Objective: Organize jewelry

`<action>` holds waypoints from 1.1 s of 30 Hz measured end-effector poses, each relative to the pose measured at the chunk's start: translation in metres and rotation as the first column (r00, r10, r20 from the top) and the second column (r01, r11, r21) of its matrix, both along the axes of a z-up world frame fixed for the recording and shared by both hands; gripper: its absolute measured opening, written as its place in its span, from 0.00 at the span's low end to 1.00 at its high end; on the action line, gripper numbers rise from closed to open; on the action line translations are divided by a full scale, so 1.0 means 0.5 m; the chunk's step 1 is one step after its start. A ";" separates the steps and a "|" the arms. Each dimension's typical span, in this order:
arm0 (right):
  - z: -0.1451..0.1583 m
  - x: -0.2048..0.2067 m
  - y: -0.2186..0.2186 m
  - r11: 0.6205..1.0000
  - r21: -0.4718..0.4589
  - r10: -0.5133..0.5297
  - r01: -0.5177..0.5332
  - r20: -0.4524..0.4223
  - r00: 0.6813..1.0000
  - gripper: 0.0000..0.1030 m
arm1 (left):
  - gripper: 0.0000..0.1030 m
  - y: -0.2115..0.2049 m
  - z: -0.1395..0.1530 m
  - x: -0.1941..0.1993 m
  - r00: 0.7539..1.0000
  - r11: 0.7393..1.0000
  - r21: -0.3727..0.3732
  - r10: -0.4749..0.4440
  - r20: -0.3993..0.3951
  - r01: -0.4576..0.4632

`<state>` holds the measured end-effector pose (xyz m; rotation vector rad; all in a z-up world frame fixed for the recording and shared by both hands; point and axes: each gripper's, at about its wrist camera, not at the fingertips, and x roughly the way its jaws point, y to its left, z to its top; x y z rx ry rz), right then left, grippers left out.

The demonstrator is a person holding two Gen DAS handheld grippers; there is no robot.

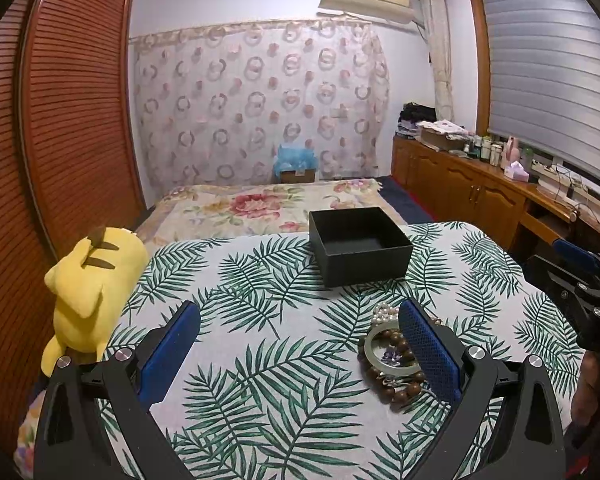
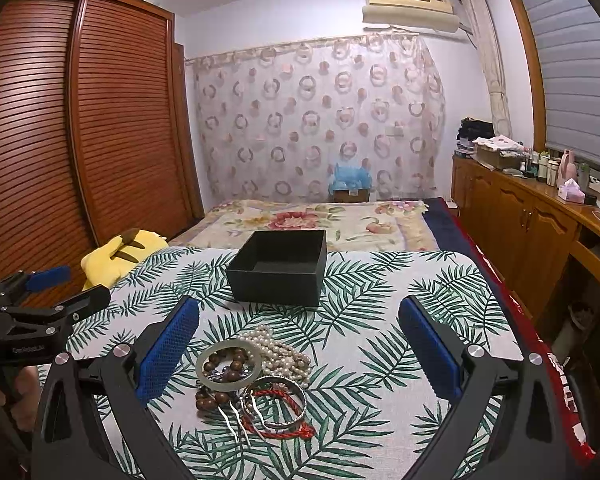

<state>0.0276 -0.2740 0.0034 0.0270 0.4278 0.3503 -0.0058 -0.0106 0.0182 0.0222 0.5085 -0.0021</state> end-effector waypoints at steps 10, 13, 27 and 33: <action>0.002 -0.001 0.000 1.000 0.002 0.000 0.000 0.002 1.000 0.98 | 0.93 0.000 -0.001 -0.003 1.000 1.000 -0.001 0.001 0.002 -0.001; 0.003 -0.002 0.000 1.000 0.002 0.000 0.000 0.003 1.000 0.98 | 0.93 0.000 -0.001 -0.003 1.000 1.000 -0.001 0.001 0.002 -0.001; 0.003 -0.002 -0.001 1.000 0.004 0.000 0.000 0.005 1.000 0.98 | 0.93 0.001 -0.003 -0.006 1.000 1.000 -0.001 0.002 0.004 -0.002; 0.003 -0.003 -0.001 1.000 0.004 0.001 -0.001 0.005 1.000 0.98 | 0.93 0.000 -0.003 -0.006 1.000 1.000 -0.001 0.002 0.004 -0.002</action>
